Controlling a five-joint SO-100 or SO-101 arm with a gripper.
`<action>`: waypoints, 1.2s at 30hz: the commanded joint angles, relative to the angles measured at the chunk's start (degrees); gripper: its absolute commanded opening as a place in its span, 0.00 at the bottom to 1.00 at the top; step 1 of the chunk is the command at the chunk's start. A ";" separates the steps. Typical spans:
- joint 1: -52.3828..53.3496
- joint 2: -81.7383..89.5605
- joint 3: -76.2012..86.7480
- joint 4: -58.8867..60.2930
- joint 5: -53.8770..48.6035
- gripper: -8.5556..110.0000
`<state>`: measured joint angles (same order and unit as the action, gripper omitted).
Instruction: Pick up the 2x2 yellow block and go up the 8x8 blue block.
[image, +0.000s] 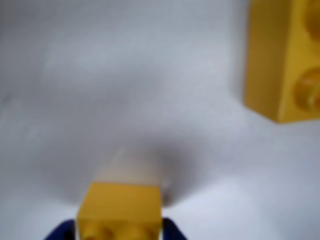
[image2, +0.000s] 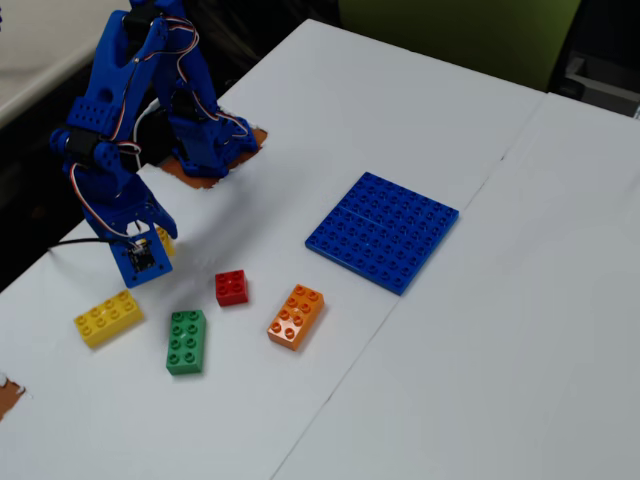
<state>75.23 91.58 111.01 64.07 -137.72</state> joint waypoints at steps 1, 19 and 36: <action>0.35 0.18 0.00 -0.44 -0.35 0.25; -1.67 4.04 0.79 -0.18 0.35 0.07; -19.42 11.07 -29.53 28.74 14.50 0.07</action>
<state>58.97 101.07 89.47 88.42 -125.16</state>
